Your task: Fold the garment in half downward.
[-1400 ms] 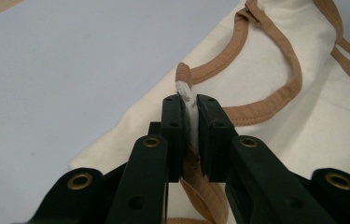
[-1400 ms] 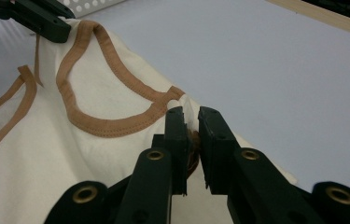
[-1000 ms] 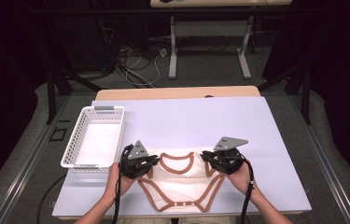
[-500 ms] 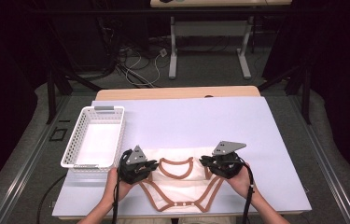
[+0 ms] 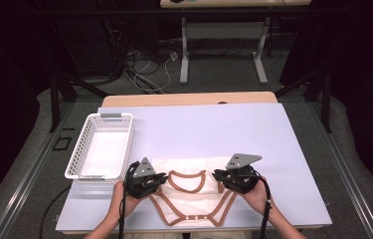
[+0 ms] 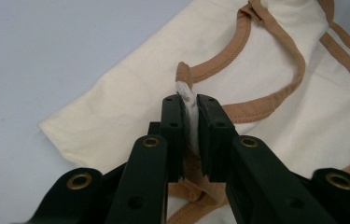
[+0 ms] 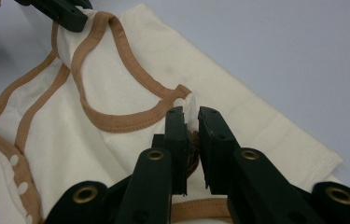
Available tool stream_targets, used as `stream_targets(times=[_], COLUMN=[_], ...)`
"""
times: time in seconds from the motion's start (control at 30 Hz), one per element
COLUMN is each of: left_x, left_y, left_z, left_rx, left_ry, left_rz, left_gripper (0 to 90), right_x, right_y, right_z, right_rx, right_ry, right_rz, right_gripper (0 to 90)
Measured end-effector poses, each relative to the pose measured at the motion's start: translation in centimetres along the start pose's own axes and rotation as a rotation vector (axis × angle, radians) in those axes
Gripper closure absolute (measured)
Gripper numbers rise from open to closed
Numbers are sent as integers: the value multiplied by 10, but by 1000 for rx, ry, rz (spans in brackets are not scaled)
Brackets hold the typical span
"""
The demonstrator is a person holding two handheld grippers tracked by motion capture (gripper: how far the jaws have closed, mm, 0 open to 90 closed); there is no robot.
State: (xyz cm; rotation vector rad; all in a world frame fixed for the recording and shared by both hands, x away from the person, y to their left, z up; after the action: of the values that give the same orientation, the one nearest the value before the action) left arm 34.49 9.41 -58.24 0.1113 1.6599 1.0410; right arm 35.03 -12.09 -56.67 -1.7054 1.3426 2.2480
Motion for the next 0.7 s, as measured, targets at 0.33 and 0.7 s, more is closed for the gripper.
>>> stream_targets(times=[0.33,0.7], left_x=[4,8], left_y=[1,5], left_z=[-1,-7], left_rx=[-2,26], left_ry=[3,12], left_rz=[-4,4], left_gripper=[816,814], right_x=[5,8], right_y=[1,3], right_z=[4,6], right_rx=[-6,-6], right_ry=[2,9], right_rz=[10,12], right_gripper=[822,822])
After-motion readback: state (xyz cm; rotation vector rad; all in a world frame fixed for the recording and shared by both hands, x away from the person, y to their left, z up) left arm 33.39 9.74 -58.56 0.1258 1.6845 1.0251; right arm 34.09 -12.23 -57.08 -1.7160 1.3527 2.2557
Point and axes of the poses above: each handheld gripper's, and its own axes: y roughly backward along the jaws, x roughly out of its underside, z roughly to its left, the point moved 9 cm from there along -y, roughly forward along the jaws, and after that the axes turned 1 degree about -y, right-handed, at the moved point
